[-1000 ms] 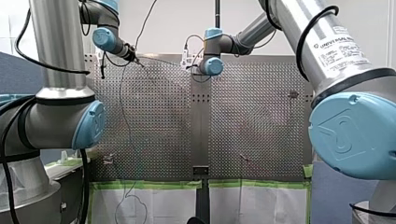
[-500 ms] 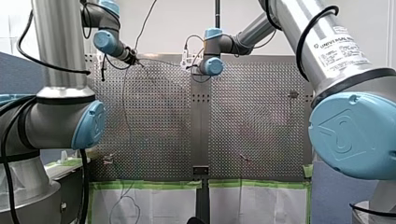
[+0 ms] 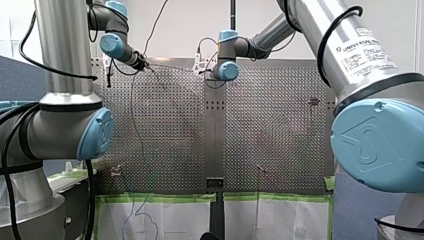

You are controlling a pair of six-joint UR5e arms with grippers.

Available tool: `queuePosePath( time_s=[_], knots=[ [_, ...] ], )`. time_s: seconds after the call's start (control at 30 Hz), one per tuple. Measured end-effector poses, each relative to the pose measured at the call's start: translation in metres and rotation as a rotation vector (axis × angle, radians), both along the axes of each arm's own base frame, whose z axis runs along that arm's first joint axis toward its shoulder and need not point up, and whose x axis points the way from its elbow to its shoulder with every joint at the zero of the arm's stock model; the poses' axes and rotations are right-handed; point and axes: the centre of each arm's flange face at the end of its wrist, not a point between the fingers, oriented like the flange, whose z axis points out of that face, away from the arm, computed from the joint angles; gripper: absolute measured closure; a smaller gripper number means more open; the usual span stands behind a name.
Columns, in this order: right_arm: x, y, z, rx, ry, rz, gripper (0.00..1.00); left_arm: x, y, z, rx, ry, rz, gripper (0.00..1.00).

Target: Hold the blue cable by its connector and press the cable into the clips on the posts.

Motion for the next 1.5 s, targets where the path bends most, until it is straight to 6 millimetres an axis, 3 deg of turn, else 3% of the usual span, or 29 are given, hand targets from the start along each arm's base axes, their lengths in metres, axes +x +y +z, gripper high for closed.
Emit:
queuePosePath(
  time_s=[0.53, 0.97, 1.5],
  knots=[
    [0.000, 0.000, 0.000, 0.000, 0.004, -0.002, 1.00, -0.007, -0.010, -0.003, 0.010, 0.028, -0.020, 0.02],
    [-0.001, -0.001, 0.000, -0.001, 0.004, -0.005, 1.00, -0.024, -0.055, -0.022, -0.013, 0.124, -0.153, 0.02],
    [0.000, 0.000, 0.000, -0.001, 0.005, -0.003, 1.00, -0.045, -0.112, -0.024, -0.074, 0.126, -0.314, 0.02]
  ],
)
